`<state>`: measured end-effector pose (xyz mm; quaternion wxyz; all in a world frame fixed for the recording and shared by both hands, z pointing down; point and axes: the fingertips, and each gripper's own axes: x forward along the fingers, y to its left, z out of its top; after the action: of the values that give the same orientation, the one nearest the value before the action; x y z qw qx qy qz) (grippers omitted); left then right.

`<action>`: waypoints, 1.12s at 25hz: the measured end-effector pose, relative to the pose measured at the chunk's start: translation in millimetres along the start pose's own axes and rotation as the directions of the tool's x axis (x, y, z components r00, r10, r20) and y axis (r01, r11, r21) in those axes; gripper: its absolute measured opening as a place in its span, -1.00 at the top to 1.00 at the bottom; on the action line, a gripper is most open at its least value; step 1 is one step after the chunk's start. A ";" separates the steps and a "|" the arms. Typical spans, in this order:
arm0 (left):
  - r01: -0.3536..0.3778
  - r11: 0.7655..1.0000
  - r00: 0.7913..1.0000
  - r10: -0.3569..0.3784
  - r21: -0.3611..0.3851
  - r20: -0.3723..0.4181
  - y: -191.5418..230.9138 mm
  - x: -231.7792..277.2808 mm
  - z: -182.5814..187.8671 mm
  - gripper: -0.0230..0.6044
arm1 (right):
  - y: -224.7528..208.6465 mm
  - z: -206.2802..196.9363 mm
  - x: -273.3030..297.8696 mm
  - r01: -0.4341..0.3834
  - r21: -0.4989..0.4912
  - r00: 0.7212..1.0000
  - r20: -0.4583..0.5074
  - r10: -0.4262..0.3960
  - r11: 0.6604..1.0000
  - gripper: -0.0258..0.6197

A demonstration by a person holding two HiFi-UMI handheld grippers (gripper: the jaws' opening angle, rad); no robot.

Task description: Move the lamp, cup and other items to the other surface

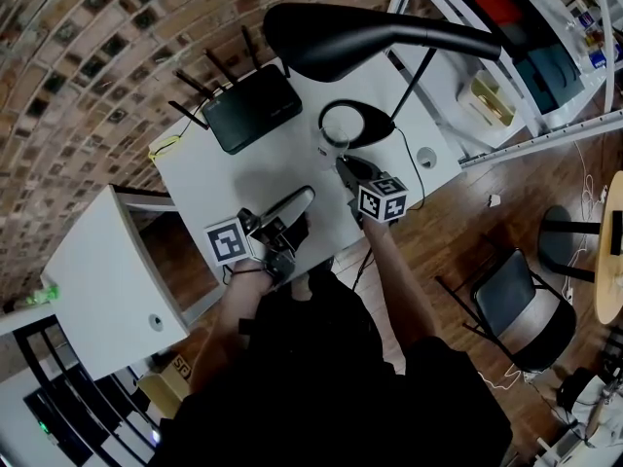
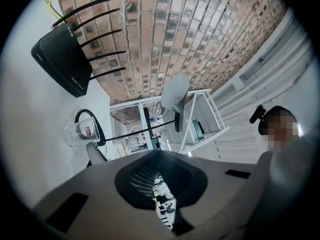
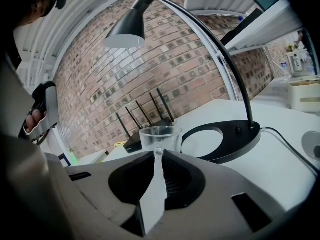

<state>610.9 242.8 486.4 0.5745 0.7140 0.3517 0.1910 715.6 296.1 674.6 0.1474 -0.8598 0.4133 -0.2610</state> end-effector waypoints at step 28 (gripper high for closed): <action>-0.008 1.000 1.000 0.008 0.014 0.015 -2.9 -11.8 7.0 0.92 | 7.1 -20.3 15.5 0.012 -0.374 0.995 -0.086 -0.047 0.927 0.71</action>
<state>606.8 229.7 483.4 0.5712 0.7209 0.3459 0.1854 707.6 278.8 693.1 -0.0420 -0.8652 0.4488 -0.2196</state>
